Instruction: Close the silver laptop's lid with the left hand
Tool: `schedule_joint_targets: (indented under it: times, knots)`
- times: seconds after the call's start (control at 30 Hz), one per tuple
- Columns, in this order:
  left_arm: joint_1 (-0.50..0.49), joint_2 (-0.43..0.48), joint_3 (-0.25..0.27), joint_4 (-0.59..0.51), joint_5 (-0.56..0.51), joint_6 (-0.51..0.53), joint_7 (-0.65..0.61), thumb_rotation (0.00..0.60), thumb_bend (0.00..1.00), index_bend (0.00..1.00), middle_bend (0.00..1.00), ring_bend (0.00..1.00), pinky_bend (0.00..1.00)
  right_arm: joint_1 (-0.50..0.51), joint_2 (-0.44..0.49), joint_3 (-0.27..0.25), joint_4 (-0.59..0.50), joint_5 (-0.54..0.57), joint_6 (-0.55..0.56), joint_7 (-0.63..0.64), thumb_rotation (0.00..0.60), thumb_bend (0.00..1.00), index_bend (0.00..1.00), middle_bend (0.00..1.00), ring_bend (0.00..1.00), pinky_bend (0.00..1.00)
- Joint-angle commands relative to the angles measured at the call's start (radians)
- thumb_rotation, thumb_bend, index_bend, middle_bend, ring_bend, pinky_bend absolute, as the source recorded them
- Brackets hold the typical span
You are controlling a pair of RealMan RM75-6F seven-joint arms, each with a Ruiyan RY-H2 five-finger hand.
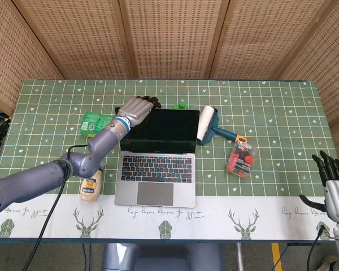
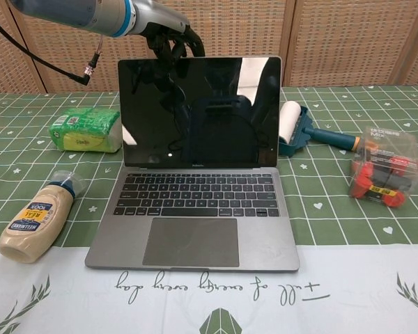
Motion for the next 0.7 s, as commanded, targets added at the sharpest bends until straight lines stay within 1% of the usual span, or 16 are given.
schedule_joint_targets:
  times: [0.03, 0.2, 0.3, 0.47, 0.7]
  knots:
    - [-0.009, 0.002, 0.009, -0.006, -0.005, 0.011, -0.011, 0.6, 1.0, 0.28, 0.15, 0.17, 0.23, -0.001, 0.0, 0.001, 0.0, 0.0, 0.002, 0.001, 0.6, 0.04, 0.0, 0.0, 0.0, 0.0]
    - [-0.012, 0.013, 0.016, -0.02, -0.006, 0.026, -0.026, 0.6, 1.0, 0.38, 0.27, 0.26, 0.28, -0.003, 0.001, 0.0, -0.002, -0.004, 0.008, 0.002, 0.6, 0.04, 0.0, 0.0, 0.0, 0.0]
    - [-0.009, 0.026, 0.012, -0.038, 0.0, 0.032, -0.045, 0.6, 1.0, 0.41, 0.31, 0.28, 0.3, -0.003, 0.002, -0.001, -0.003, -0.007, 0.01, 0.0, 0.6, 0.04, 0.0, 0.0, 0.0, 0.0]
    - [-0.002, 0.061, 0.0, -0.092, 0.033, 0.042, -0.073, 0.6, 1.0, 0.44, 0.34, 0.31, 0.31, -0.005, 0.004, -0.003, -0.007, -0.014, 0.015, 0.0, 0.6, 0.04, 0.0, 0.0, 0.0, 0.0]
    - [0.013, 0.115, -0.021, -0.196, 0.095, 0.068, -0.112, 0.6, 1.0, 0.44, 0.34, 0.31, 0.32, -0.008, 0.008, -0.007, -0.015, -0.023, 0.024, -0.001, 0.6, 0.04, 0.0, 0.0, 0.0, 0.0]
